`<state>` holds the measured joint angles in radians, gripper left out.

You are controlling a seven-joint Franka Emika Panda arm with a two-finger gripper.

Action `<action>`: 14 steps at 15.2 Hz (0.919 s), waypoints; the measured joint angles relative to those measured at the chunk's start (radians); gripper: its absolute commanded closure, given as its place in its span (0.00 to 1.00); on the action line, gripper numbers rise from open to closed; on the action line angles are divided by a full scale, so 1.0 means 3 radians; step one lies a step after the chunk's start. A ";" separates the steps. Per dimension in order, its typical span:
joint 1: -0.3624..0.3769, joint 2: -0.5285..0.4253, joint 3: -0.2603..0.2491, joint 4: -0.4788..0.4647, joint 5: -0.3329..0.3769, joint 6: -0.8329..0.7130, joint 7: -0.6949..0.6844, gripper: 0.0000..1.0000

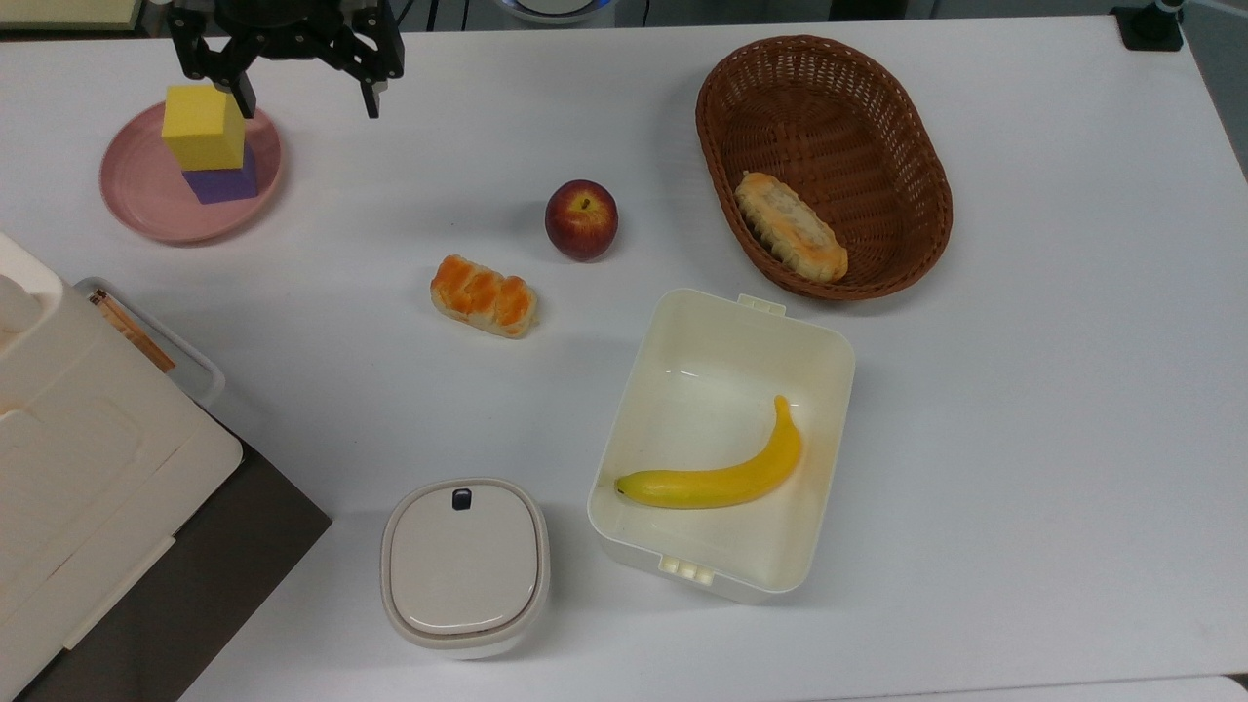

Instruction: Put the yellow cube on the table

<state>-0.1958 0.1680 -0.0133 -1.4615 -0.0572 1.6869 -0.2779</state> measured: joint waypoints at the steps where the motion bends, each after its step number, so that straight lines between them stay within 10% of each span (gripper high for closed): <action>1: 0.0000 0.0000 0.0000 0.0000 0.0000 -0.0001 0.0015 0.00; 14: 0.0011 -0.0011 0.0008 0.0004 0.0000 -0.0202 0.0016 0.00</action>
<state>-0.1925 0.1648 -0.0108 -1.4602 -0.0572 1.6263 -0.2731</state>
